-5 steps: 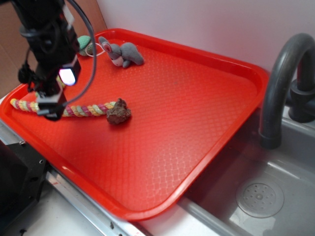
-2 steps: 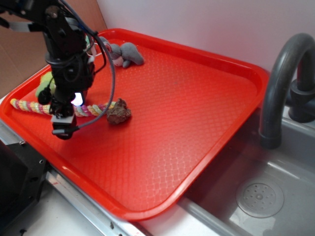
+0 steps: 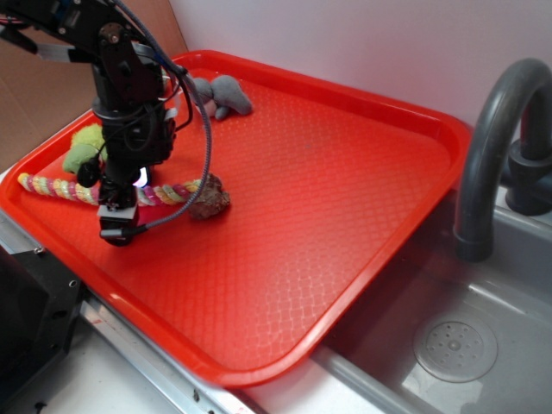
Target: Grab the multicolored rope.
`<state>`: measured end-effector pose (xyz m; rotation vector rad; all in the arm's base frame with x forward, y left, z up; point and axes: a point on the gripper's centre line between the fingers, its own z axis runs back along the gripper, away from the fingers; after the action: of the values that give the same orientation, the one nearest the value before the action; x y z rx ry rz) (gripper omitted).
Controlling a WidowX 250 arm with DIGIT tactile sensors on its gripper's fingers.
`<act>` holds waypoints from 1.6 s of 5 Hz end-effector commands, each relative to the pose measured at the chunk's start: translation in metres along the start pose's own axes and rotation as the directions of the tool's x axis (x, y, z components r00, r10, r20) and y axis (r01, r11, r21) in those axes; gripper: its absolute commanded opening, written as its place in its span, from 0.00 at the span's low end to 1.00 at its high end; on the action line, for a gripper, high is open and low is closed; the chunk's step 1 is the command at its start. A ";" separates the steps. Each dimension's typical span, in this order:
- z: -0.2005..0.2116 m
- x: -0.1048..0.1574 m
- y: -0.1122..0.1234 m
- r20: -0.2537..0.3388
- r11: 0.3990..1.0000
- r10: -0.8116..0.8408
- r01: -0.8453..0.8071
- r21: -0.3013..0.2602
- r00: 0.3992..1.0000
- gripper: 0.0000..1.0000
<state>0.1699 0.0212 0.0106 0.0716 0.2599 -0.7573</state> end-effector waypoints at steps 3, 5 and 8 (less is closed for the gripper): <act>0.001 0.001 -0.010 0.014 0.999 -0.030 0.030 0.012 0.999 0.00; 0.075 0.013 0.013 0.151 0.979 0.123 -0.145 0.144 0.981 0.00; 0.228 -0.011 0.002 0.281 0.672 0.728 -0.732 -0.111 0.625 0.00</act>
<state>0.2155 -0.0076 0.2171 0.0729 -0.0227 0.0614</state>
